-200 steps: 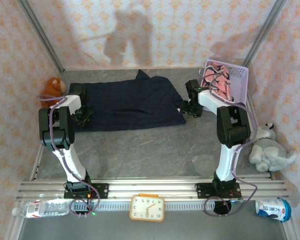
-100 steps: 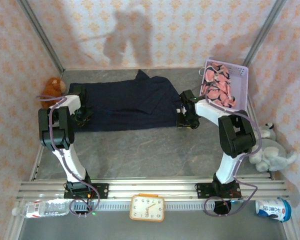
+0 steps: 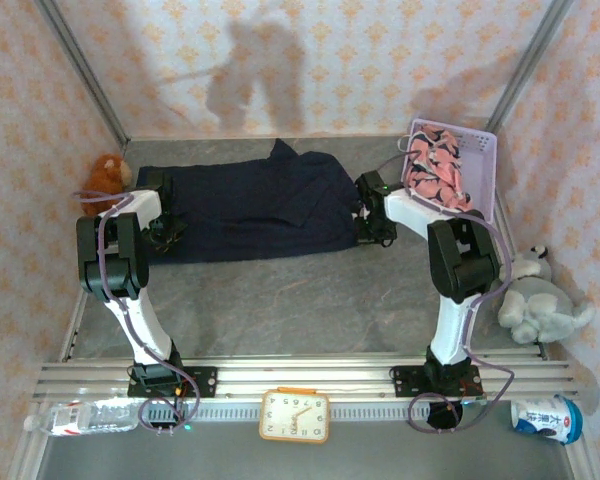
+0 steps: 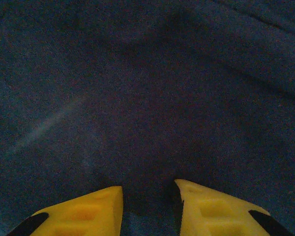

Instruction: Fold and stack the mixed laundry pile

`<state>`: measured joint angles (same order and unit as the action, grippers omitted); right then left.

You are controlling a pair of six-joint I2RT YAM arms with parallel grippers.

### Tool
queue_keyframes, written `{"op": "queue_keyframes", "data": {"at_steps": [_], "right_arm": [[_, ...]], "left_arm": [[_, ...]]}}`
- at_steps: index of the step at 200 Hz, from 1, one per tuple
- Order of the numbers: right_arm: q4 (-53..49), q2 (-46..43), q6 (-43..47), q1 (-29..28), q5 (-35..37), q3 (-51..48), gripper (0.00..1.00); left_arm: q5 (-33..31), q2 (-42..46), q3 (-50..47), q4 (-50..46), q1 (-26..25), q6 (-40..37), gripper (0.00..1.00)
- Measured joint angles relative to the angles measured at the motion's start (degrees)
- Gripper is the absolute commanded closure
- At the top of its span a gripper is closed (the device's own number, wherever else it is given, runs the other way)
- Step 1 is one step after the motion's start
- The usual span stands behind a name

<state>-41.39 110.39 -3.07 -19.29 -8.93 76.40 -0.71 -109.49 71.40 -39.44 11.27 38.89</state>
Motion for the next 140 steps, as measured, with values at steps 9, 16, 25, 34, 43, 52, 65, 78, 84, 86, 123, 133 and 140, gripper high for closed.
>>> {"op": "queue_keyframes", "data": {"at_steps": [9, 16, 25, 34, 43, 52, 65, 78, 84, 86, 123, 133, 140], "right_arm": [[-0.52, -0.09, -0.02, 0.50, 1.01, 0.02, 1.00], [-1.20, -0.24, -0.02, 0.98, 1.92, 0.02, 1.00], [-2.12, -0.70, -0.04, 1.70, 3.15, 0.00, 1.00], [-3.06, -1.44, -0.09, 2.38, 4.55, 0.02, 1.00], [-4.11, -2.43, -0.24, 2.97, 5.75, 0.00, 1.00], [-4.83, -3.37, -0.50, 3.39, 6.27, 0.00, 1.00], [-5.27, -4.76, -1.33, 3.61, 5.62, 0.00, 0.95], [-5.18, -5.92, -2.64, 3.43, 3.26, 0.00, 0.79], [-4.98, -6.34, -3.45, 3.30, 1.88, -0.04, 0.74], [-4.87, -6.38, -4.11, 3.26, 1.49, -0.07, 0.73], [0.07, -6.64, -9.42, 2.34, -6.82, -3.67, 0.70], [0.90, -6.51, -10.49, 2.08, -8.26, -4.55, 0.68], [1.33, -6.27, -11.06, 2.03, -9.20, -4.74, 0.67]], "left_arm": [[0.00, 0.00, 0.00, 0.00, 0.00, 0.00, 0.68], [0.00, 0.00, 0.00, 0.00, 0.00, 0.00, 0.68], [0.00, 0.00, 0.00, -0.02, 0.00, 0.00, 0.68], [0.02, 0.00, 0.00, 0.00, 0.00, 0.00, 0.68], [0.00, 0.02, 0.00, -0.02, 0.00, 0.00, 0.68], [0.02, 0.02, 0.00, -0.02, 0.00, 0.00, 0.67], [0.04, 0.26, 0.00, -0.15, 0.00, -0.02, 0.66], [0.24, 0.81, -0.37, -0.37, 0.04, -0.24, 0.62], [0.31, 1.05, -0.61, -0.59, 0.04, -0.42, 0.59], [0.37, 1.14, -0.66, -0.70, 0.04, -0.50, 0.58], [2.19, 3.17, -1.40, -2.56, 0.04, -1.38, 0.42], [3.06, 3.96, -1.40, -2.91, 0.04, -1.51, 0.40], [3.58, 4.63, -1.42, -3.08, 0.04, -1.46, 0.39]]}}
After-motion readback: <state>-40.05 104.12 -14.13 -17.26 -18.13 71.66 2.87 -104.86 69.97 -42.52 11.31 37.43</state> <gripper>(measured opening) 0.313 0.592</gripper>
